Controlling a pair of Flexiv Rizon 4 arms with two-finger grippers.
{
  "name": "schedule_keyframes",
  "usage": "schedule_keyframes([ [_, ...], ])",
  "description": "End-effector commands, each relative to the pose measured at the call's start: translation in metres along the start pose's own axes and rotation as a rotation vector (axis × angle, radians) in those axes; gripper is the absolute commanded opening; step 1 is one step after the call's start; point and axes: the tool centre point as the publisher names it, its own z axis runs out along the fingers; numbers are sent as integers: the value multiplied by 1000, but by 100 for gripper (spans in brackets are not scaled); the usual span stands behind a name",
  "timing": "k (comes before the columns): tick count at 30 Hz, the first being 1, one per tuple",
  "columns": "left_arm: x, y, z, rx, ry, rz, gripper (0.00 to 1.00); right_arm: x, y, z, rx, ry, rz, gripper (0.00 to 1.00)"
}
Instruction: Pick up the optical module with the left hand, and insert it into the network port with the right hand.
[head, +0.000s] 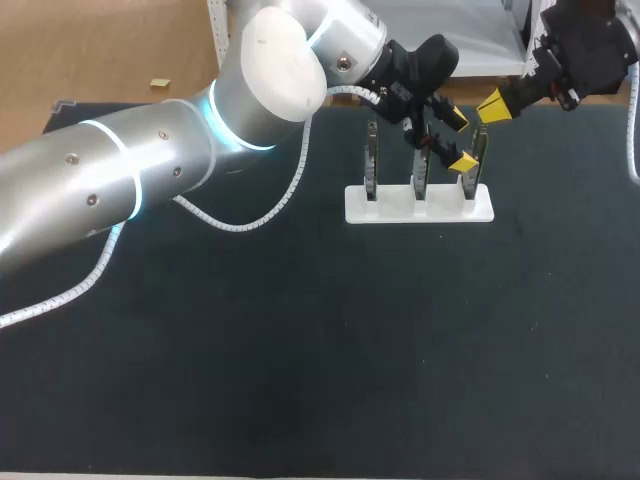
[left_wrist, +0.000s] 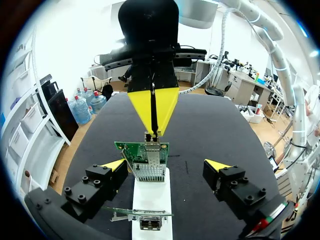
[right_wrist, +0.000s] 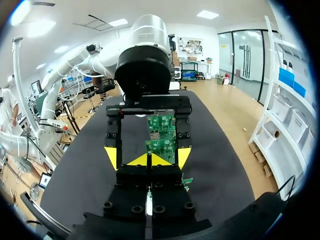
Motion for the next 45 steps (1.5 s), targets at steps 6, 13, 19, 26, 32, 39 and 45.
schedule_keyframes([
  [6,-2,2,0,4,7,-3,100,6,-4,1,2,-3,11,0],
  [13,-2,2,0,4,7,-3,100,3,-4,-1,6,-18,7,0],
  [19,-2,2,0,4,7,-3,100,-3,-4,-3,16,-25,-11,0],
  [26,-2,2,0,4,7,-3,100,2,-9,-3,28,-15,-1,0],
  [32,-2,2,0,4,7,-3,100,3,-10,-1,27,-18,2,0],
  [39,-2,2,0,4,7,-3,100,7,-9,2,17,-8,12,0],
  [45,-2,2,0,4,7,-3,100,10,-9,3,16,-4,23,0],
])
